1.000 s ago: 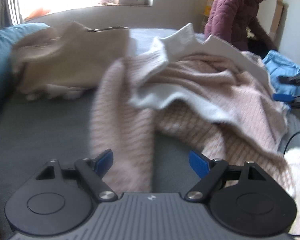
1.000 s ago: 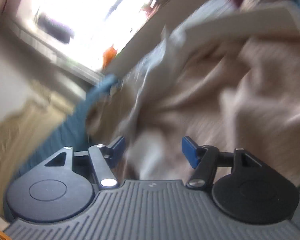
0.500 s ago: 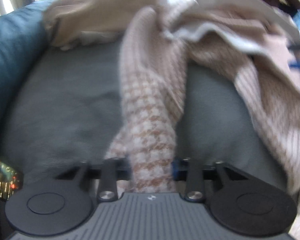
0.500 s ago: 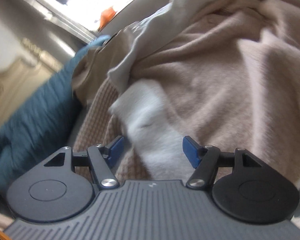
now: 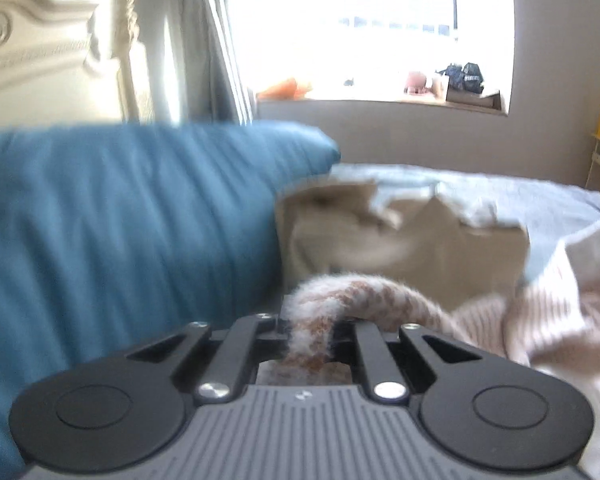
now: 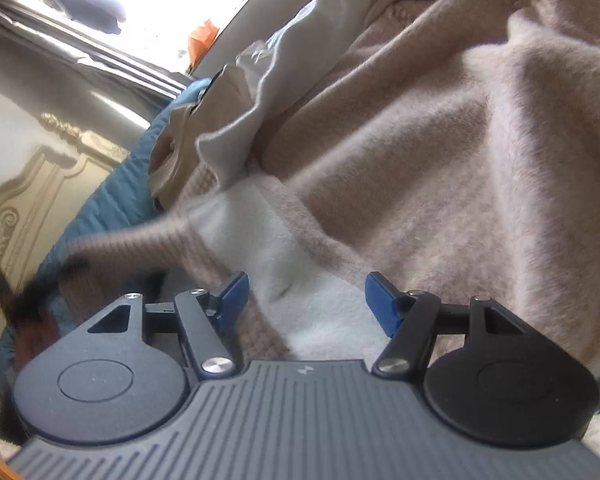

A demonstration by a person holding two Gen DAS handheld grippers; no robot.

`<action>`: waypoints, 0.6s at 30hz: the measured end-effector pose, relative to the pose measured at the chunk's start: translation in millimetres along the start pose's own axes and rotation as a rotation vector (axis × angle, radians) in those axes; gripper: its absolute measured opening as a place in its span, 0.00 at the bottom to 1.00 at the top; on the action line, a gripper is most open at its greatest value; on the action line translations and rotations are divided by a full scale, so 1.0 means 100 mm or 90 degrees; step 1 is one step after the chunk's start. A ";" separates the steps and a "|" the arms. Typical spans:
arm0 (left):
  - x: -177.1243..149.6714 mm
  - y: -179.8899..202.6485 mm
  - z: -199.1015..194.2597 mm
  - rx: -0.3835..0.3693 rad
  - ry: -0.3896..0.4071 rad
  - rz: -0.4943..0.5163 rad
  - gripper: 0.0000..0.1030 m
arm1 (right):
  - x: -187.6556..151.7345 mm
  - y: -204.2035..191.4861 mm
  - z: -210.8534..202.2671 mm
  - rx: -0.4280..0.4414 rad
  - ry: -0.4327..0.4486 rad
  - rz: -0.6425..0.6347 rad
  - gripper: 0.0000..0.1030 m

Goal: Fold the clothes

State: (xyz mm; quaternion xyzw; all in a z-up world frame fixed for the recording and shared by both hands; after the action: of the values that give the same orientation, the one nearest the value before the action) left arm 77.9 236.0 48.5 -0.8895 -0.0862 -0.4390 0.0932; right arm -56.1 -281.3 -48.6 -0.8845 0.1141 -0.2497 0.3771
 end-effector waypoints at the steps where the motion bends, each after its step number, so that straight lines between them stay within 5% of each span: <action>1: 0.12 0.01 0.11 0.004 0.001 0.012 0.10 | -0.01 -0.03 0.03 -0.008 -0.006 -0.005 0.63; 3: 0.21 0.08 0.43 0.032 -0.022 0.057 0.15 | -0.05 -0.05 0.09 -0.014 -0.018 0.000 0.63; 5: 0.09 0.18 0.84 0.089 -0.072 0.139 0.46 | -0.10 -0.05 0.17 -0.014 -0.033 0.010 0.63; 7: -0.17 0.21 1.21 0.163 -0.142 0.209 0.59 | -0.12 -0.01 0.24 -0.032 -0.051 0.007 0.63; 10: -0.50 0.22 1.38 0.161 -0.195 0.224 0.60 | -0.13 0.01 0.29 -0.067 -0.062 -0.008 0.63; 13: -0.60 0.15 1.25 0.130 -0.195 0.193 0.66 | -0.11 0.03 0.28 -0.071 -0.060 -0.010 0.63; 18: -0.63 0.03 0.66 0.120 -0.132 0.152 0.74 | -0.10 -0.05 0.28 -0.072 -0.068 -0.063 0.63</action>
State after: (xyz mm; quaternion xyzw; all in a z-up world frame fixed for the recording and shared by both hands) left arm 91.5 245.1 -41.7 -0.9214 -0.0301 -0.3206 0.2178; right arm -49.8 -256.7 -64.8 -0.9210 0.0637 -0.2137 0.3195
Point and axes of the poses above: each gripper's, at about its wrist camera, not at the fingertips, and z roughly the way its jaws point, y to its right, x to its top, the point moved 5 cm from there along z, roughly the way its jaws point, and after that the axes turned 3 degrees about -y, right-handed, at the moved point
